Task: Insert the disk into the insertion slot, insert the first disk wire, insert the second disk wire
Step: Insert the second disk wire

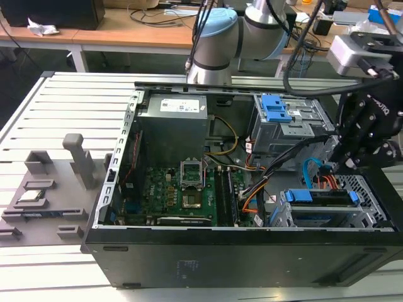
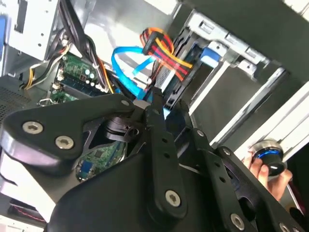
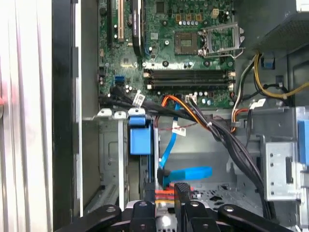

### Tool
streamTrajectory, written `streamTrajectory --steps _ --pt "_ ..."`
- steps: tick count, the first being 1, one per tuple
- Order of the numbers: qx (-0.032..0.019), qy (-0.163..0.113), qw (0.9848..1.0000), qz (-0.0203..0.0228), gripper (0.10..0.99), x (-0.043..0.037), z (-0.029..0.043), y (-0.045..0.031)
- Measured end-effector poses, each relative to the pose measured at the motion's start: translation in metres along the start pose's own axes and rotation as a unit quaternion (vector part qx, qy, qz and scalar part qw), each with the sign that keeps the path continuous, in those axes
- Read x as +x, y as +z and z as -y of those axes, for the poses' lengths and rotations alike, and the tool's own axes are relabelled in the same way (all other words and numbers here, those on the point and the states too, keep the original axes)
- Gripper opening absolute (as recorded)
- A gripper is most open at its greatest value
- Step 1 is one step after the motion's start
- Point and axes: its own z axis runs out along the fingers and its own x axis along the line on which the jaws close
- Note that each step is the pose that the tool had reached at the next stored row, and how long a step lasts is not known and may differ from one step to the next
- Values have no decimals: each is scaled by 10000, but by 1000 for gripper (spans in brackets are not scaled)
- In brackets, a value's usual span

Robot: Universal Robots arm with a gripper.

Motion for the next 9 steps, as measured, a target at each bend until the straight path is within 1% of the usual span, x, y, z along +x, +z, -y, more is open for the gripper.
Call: streamTrajectory --steps 1,3,4,9 --pt "0 1 10000 -6 302 3 -53 20" --pt "1 27 10000 -26 302 6 -99 57" --pt "2 79 10000 -31 302 6 -106 68" --pt "2 85 10000 -30 302 6 -107 68"
